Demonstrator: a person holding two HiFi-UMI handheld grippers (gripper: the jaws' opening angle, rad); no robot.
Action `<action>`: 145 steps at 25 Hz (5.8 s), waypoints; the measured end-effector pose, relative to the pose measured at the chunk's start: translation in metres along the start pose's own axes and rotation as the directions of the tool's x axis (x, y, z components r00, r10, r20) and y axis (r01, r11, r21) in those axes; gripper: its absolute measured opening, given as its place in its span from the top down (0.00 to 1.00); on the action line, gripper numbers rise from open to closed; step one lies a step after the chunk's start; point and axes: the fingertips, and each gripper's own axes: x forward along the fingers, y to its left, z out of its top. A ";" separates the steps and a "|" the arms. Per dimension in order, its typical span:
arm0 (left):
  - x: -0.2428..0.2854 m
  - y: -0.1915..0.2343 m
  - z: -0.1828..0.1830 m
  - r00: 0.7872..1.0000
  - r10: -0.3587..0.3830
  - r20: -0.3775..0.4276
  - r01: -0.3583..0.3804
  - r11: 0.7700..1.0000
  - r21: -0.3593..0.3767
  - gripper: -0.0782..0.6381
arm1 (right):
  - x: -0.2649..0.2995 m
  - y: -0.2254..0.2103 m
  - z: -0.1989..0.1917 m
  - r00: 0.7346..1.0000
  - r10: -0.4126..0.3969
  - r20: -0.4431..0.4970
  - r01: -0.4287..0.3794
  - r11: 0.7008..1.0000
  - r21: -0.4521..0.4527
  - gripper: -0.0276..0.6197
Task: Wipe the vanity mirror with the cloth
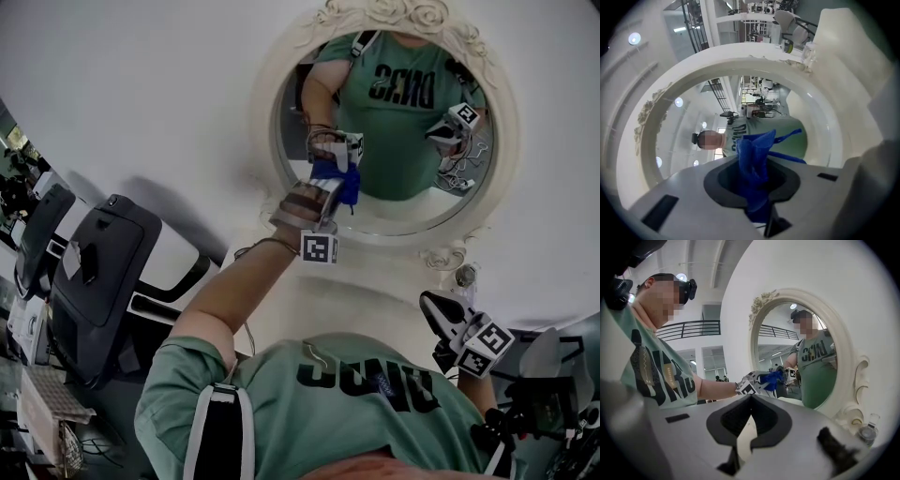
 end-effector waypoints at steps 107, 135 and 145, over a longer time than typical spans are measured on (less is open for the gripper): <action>-0.012 -0.035 0.038 0.932 -0.335 0.137 0.357 0.914 -0.194 0.78 | -0.014 -0.007 -0.005 0.999 -0.029 0.039 0.028 0.999 0.027 0.95; 0.013 0.308 0.030 0.942 0.328 0.073 -0.311 0.933 -0.179 0.78 | -0.014 -0.006 -0.001 0.998 -0.027 0.060 0.025 0.999 0.026 0.95; 0.008 0.067 0.043 0.991 0.048 0.128 -0.044 0.999 -0.032 0.78 | -0.009 -0.003 -0.001 0.999 -0.023 0.030 0.022 1.000 0.018 0.95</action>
